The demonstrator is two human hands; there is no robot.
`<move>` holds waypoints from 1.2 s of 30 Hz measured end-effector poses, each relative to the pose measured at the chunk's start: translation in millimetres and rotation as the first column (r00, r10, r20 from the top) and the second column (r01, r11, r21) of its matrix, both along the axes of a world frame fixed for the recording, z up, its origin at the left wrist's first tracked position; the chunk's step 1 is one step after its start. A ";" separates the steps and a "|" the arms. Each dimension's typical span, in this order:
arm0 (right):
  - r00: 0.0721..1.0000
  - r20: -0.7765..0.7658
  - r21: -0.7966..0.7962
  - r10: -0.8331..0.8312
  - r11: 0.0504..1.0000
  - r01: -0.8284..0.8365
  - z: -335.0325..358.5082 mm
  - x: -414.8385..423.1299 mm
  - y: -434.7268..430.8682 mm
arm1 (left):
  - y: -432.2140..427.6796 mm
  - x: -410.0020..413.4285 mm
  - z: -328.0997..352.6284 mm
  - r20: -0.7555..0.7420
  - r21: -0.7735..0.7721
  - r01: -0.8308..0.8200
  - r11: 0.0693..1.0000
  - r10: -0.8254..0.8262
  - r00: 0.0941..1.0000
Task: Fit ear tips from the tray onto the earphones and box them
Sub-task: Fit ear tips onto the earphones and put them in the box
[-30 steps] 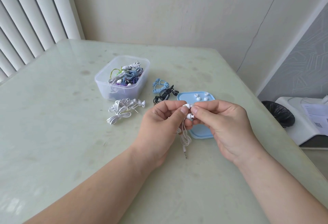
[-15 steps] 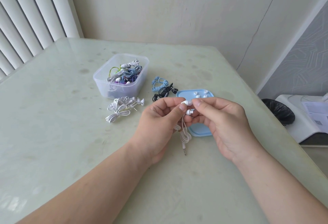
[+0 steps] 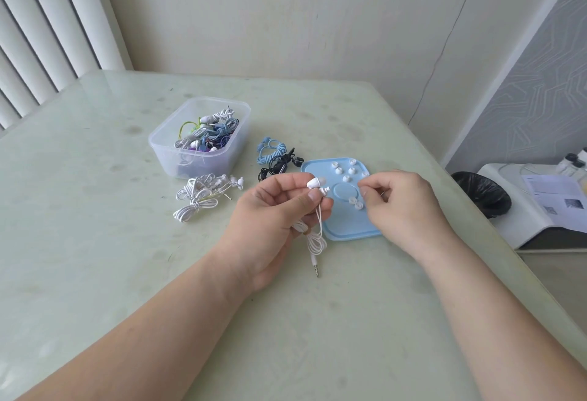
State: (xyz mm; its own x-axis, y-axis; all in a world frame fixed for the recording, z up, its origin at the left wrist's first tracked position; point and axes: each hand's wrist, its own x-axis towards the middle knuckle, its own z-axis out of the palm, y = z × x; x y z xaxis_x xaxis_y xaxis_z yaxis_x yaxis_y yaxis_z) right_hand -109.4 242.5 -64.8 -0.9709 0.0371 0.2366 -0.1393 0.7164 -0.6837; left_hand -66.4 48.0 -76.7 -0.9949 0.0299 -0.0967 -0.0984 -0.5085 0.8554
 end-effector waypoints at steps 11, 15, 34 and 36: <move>0.999 0.038 0.137 -0.023 0.990 0.017 -3.3 -6.7 8.7 | 0.7 0.7 2.1 0.010 0.003 0.000 1.000 0.000 1.000; 0.999 0.053 0.147 -0.005 0.989 -0.003 -2.0 -5.9 9.4 | 0.5 1.1 2.9 0.011 0.005 0.005 1.000 -0.005 1.000; 0.929 0.046 -0.604 0.368 0.751 -0.268 21.7 22.1 -21.7 | -1.0 1.4 3.3 0.015 0.011 0.000 1.000 0.000 1.000; 0.928 0.049 -0.605 0.370 0.750 -0.267 21.0 21.1 -20.5 | -0.8 1.8 3.4 0.004 0.016 0.004 1.000 -0.004 1.000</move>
State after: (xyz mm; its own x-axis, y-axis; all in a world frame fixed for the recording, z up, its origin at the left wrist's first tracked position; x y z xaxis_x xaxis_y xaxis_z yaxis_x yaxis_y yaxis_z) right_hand -88.4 222.0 -43.9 -0.9724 -0.2013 0.1179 -0.1423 0.1114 -0.9835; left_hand -64.6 47.2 -73.3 -0.9944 0.0356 -0.0998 -0.1037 -0.5217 0.8468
